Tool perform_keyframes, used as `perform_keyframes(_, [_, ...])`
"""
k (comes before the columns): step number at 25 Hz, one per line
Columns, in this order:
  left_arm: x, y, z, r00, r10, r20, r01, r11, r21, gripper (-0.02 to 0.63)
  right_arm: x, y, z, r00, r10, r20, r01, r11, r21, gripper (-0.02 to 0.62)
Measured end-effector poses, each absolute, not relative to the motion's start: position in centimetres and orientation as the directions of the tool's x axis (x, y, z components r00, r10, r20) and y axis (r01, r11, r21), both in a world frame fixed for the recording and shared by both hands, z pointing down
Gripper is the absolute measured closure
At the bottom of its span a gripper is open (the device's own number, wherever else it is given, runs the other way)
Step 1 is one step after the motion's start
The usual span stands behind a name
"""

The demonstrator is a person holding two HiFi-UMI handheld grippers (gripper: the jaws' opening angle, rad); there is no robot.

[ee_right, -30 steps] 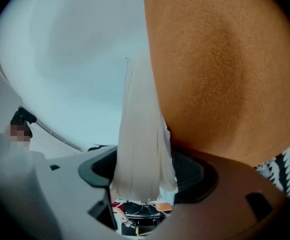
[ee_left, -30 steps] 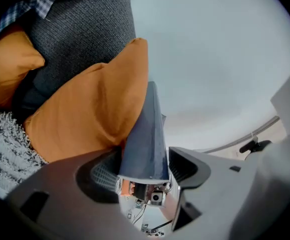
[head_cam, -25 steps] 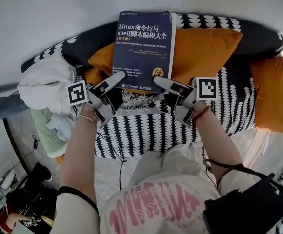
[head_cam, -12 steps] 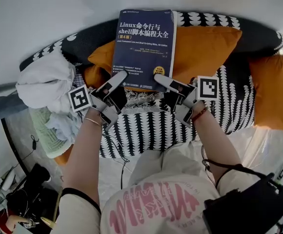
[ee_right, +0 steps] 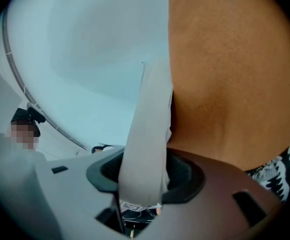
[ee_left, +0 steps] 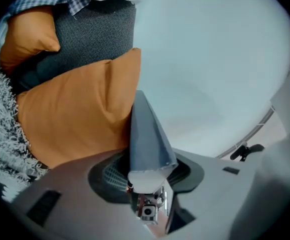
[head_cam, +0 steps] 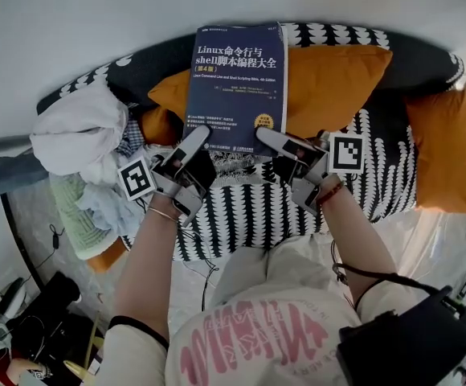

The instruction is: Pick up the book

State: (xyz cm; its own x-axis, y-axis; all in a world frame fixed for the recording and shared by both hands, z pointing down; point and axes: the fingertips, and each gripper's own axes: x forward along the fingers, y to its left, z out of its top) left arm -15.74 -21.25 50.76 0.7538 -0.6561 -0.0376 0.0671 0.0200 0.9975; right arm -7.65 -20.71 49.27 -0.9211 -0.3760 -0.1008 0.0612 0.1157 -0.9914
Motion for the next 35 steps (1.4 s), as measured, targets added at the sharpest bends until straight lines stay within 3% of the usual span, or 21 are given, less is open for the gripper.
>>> perform_keyframes(8, [-15.8, -21.1, 50.5, 0.743, -0.667, -0.054, 0.122, 0.055, 0.991, 0.426, -7.8, -20.8, 48.2, -0.926, -0.373, -0.060, 0.015, 0.122, -0.992, 0.399])
perform_keyframes(12, [-15.9, -21.3, 50.2, 0.750, -0.657, -0.079, 0.123, 0.021, 0.992, 0.425, -7.9, -21.0, 48.0, -0.922, -0.378, -0.083, 0.016, 0.178, -0.984, 0.399])
perform_keyframes(24, [-16.0, -21.4, 50.0, 0.766, -0.641, -0.047, 0.070, 0.010, 0.998, 0.423, -7.9, -21.0, 48.4, -0.913, -0.386, -0.136, 0.079, 0.161, -0.984, 0.399])
perform_keyframes(35, [-16.1, -21.0, 50.9, 0.782, -0.602, -0.162, 0.090, -0.148, 0.985, 0.413, -7.4, -20.5, 50.6, -0.917, -0.383, -0.117, 0.015, 0.260, -0.966, 0.397])
